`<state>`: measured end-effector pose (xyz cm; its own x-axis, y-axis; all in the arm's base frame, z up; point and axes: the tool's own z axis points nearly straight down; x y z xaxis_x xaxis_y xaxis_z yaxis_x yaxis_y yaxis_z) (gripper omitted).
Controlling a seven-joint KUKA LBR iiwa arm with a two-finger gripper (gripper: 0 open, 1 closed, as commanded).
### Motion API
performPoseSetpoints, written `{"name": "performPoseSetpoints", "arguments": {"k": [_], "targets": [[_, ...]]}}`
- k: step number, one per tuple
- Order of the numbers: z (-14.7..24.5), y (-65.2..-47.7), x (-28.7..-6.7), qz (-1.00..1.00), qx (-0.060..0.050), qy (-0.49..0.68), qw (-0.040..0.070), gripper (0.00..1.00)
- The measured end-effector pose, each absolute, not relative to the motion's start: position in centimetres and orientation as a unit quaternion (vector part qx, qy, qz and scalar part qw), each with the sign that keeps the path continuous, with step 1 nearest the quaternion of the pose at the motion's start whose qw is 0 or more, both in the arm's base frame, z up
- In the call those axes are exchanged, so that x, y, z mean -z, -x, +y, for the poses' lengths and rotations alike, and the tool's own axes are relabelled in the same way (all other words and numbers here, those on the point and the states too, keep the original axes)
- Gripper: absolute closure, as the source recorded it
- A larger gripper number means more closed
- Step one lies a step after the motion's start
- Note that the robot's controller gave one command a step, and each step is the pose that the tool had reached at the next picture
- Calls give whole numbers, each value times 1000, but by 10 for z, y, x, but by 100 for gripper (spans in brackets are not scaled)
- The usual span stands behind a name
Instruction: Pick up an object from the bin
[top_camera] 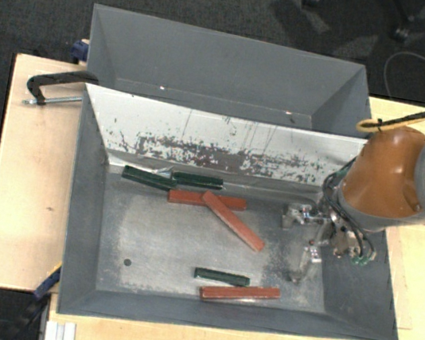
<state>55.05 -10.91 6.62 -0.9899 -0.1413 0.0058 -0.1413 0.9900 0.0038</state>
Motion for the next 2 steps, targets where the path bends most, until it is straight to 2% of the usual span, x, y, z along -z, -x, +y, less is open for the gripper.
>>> {"name": "performPoseSetpoints", "arguments": {"k": [1, 2], "targets": [[-57, -573, -71, -999, 1, -48, -4, 0], [-60, -572, -71, -999, 0, -47, -3, 100]]}}
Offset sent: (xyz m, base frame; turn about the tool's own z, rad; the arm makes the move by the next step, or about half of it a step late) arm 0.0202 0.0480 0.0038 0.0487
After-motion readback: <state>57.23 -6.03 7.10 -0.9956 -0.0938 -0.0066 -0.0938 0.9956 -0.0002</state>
